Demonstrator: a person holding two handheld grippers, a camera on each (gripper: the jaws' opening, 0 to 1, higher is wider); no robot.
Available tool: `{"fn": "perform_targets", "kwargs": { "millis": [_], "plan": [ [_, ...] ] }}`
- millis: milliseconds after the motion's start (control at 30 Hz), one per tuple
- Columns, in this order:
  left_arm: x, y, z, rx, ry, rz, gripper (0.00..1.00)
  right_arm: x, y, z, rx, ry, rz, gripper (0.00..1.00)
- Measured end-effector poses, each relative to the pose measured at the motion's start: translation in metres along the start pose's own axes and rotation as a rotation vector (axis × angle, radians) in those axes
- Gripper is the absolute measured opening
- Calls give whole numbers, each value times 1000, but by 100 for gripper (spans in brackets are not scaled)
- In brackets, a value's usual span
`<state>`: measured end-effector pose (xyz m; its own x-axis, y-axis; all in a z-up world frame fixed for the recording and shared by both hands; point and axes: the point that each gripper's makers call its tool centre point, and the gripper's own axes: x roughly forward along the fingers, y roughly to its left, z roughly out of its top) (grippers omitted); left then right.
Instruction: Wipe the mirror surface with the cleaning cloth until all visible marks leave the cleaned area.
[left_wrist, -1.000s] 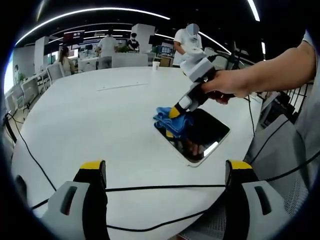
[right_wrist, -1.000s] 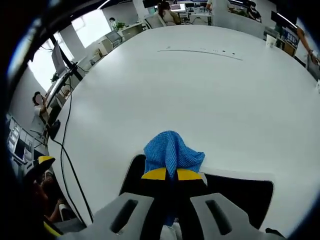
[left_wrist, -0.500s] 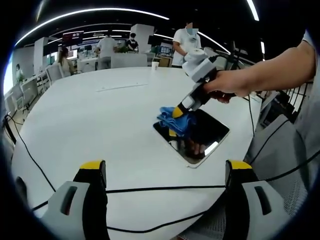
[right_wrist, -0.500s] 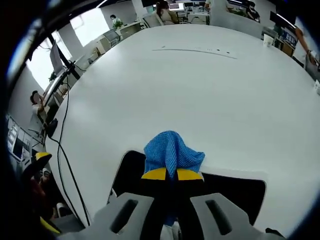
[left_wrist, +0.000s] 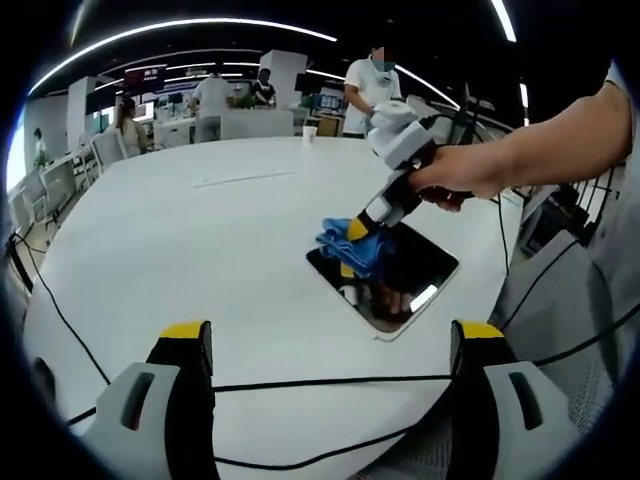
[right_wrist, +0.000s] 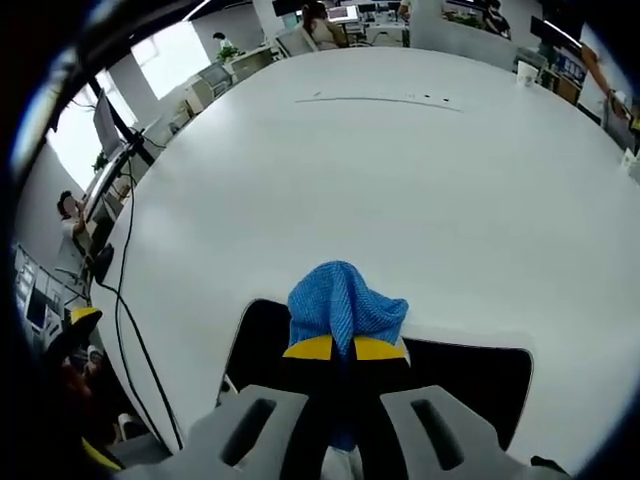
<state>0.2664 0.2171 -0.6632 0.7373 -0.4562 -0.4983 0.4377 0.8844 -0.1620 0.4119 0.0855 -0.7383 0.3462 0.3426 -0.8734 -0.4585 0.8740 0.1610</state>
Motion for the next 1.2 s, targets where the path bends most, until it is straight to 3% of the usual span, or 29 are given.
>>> {"fn": "perform_targets", "kwargs": {
  "millis": [1200],
  "plan": [
    [-9, -16, 7, 7, -41, 0, 99, -32, 23, -70, 43, -3, 15, 0]
  ]
}}
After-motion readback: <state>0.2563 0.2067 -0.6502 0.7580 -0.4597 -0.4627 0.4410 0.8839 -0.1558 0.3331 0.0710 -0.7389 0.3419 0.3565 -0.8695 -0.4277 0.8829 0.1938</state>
